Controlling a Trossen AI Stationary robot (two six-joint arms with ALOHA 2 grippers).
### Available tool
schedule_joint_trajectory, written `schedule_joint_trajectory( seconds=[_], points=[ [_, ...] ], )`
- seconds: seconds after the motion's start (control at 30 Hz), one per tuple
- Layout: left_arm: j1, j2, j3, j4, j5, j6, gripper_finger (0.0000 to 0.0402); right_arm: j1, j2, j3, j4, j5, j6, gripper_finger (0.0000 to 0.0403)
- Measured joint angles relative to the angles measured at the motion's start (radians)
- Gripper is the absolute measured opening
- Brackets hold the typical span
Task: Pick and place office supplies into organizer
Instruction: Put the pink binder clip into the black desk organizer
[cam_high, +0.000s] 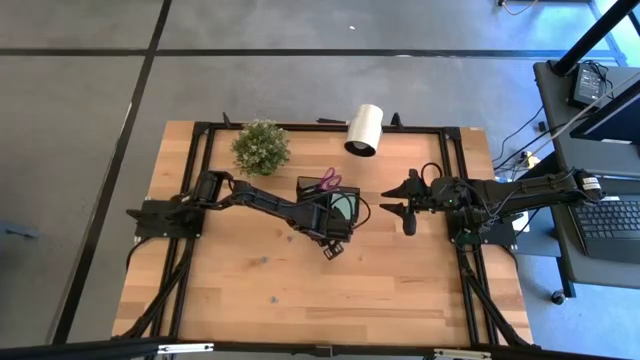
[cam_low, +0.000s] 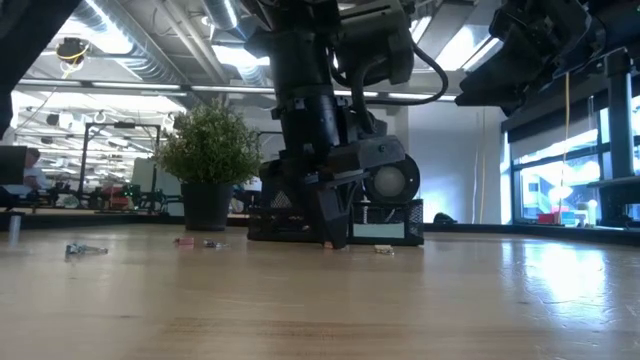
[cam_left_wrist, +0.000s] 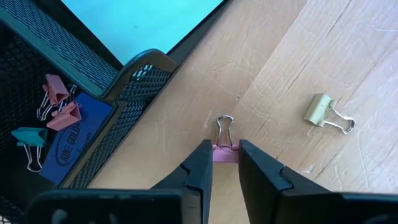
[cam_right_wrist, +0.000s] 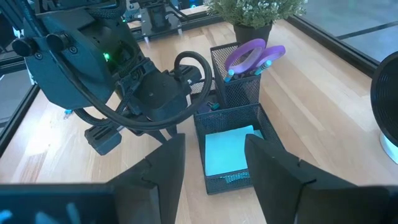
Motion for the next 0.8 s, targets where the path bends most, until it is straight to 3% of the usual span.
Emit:
schedule_joint_trajectory(
  seconds=[0.8],
  points=[
    [0.000, -0.037, 0.103, -0.149, -0.038, 0.045, 0.0059, 0.000, 0.000, 0.000, -0.007, 0.000, -0.002, 0.0171]
  ],
)
